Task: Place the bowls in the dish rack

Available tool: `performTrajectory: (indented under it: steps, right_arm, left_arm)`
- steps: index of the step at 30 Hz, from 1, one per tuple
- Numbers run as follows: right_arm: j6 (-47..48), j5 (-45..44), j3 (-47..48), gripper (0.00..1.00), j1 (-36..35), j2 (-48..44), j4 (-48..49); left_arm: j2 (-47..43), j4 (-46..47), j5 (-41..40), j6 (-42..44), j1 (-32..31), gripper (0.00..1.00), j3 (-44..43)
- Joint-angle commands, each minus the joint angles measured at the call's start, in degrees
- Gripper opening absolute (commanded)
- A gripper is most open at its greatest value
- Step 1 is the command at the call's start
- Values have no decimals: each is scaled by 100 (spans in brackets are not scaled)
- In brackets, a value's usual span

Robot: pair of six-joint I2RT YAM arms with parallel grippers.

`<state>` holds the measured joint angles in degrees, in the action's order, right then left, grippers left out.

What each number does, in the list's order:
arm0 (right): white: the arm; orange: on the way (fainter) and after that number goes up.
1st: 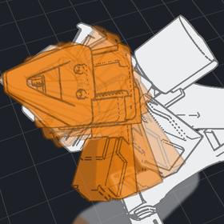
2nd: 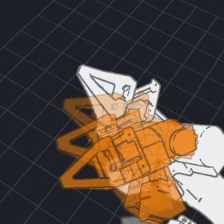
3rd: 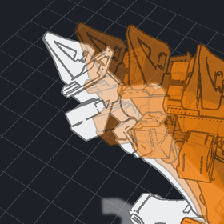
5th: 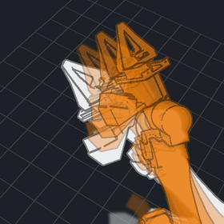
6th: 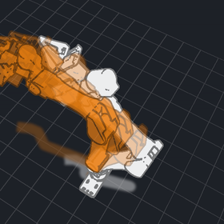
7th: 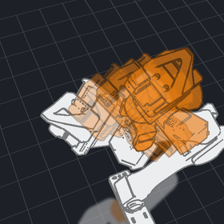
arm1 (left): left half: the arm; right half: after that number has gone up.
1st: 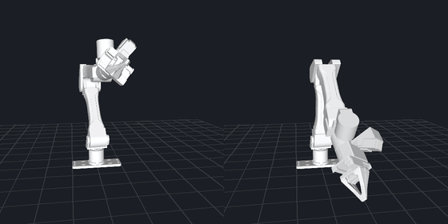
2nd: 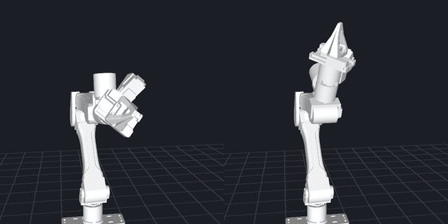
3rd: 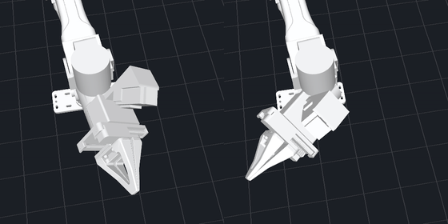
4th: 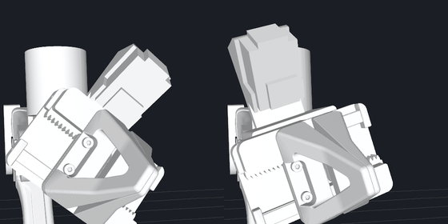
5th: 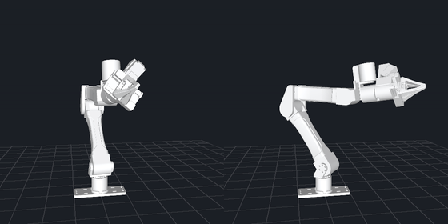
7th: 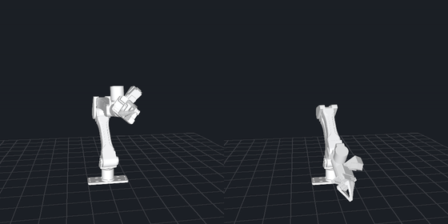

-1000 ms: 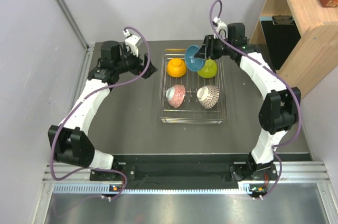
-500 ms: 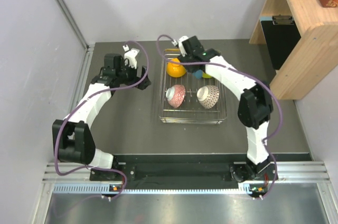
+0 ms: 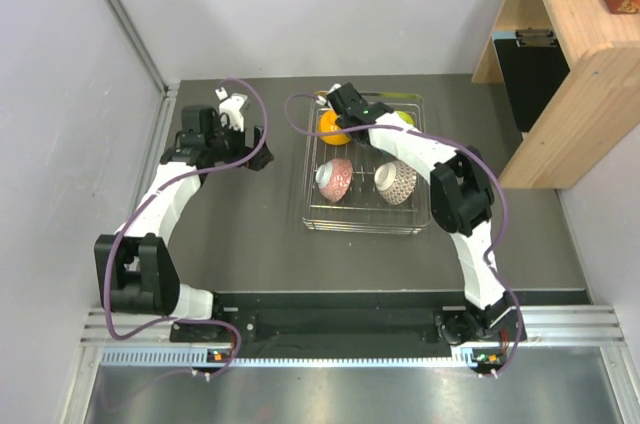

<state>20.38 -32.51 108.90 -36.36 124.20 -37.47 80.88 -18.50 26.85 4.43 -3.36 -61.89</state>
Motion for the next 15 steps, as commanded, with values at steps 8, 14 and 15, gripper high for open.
performTrajectory:
  steps: [8, 14, 15]
  right_arm:
    - [370, -265, 465, 0, -222, 473, 188]
    - [344, -168, 456, 0, -389, 552, 117]
    - [344, -159, 439, 0, -416, 552, 100]
  left_arm:
    - [-319, 207, 233, -65, 54, 99, 72]
    - [-336, 215, 259, -65, 81, 99, 63]
    - [-345, 233, 268, -65, 89, 99, 72]
